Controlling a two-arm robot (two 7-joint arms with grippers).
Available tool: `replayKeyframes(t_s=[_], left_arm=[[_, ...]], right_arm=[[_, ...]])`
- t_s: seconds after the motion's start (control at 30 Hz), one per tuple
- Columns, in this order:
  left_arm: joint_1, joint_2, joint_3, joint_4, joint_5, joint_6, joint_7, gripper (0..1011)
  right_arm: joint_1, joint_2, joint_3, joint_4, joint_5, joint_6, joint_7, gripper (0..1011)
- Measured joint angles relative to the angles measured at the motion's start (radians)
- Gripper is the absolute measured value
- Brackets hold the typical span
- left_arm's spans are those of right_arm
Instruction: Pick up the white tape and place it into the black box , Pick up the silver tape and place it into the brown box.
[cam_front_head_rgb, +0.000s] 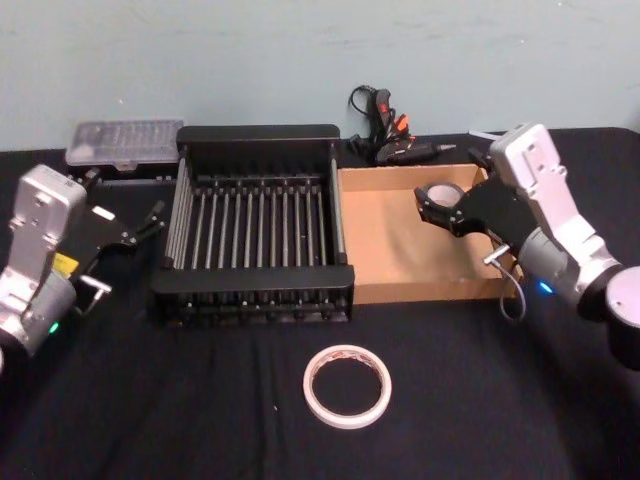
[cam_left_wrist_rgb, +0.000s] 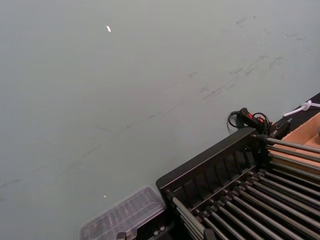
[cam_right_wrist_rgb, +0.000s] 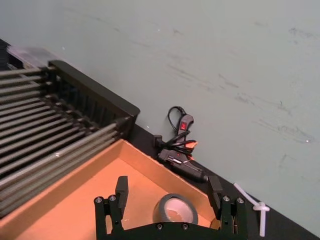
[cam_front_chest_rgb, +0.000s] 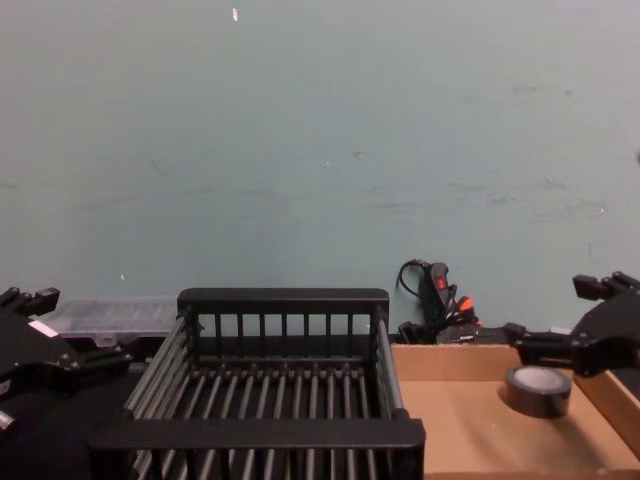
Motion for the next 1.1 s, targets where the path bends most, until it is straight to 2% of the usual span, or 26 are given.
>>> replayKeyframes(t_s=[0.23, 0.37, 0.4, 0.5, 0.57, 0.6, 0.8, 1.1], left_arm=[[0.000, 0.000, 0.000, 0.000, 0.000, 0.000, 0.000, 1001], [0.000, 0.000, 0.000, 0.000, 0.000, 0.000, 0.000, 1001], [0.000, 0.000, 0.000, 0.000, 0.000, 0.000, 0.000, 1001], [0.000, 0.000, 0.000, 0.000, 0.000, 0.000, 0.000, 1001], [0.000, 0.000, 0.000, 0.000, 0.000, 0.000, 0.000, 1001], [0.000, 0.000, 0.000, 0.000, 0.000, 0.000, 0.000, 1001], [0.000, 0.000, 0.000, 0.000, 0.000, 0.000, 0.000, 1001], [0.000, 0.000, 0.000, 0.000, 0.000, 0.000, 0.000, 1001]], right_arm=[[-0.083, 0.024, 0.044, -0.135, 0.069, 0.069, 0.061, 1002], [-0.127, 0.040, 0.057, -0.209, 0.114, 0.135, 0.090, 1002], [-0.142, 0.047, 0.060, -0.235, 0.129, 0.168, 0.097, 1002], [-0.163, 0.055, 0.062, -0.269, 0.151, 0.211, 0.105, 1002], [-0.183, 0.063, 0.063, -0.302, 0.175, 0.264, 0.112, 1002], [-0.195, 0.068, 0.062, -0.323, 0.188, 0.297, 0.115, 1002], [-0.230, 0.089, 0.040, -0.382, 0.221, 0.409, 0.126, 1003], [-0.255, 0.105, -0.002, -0.404, 0.250, 0.509, 0.127, 1002]])
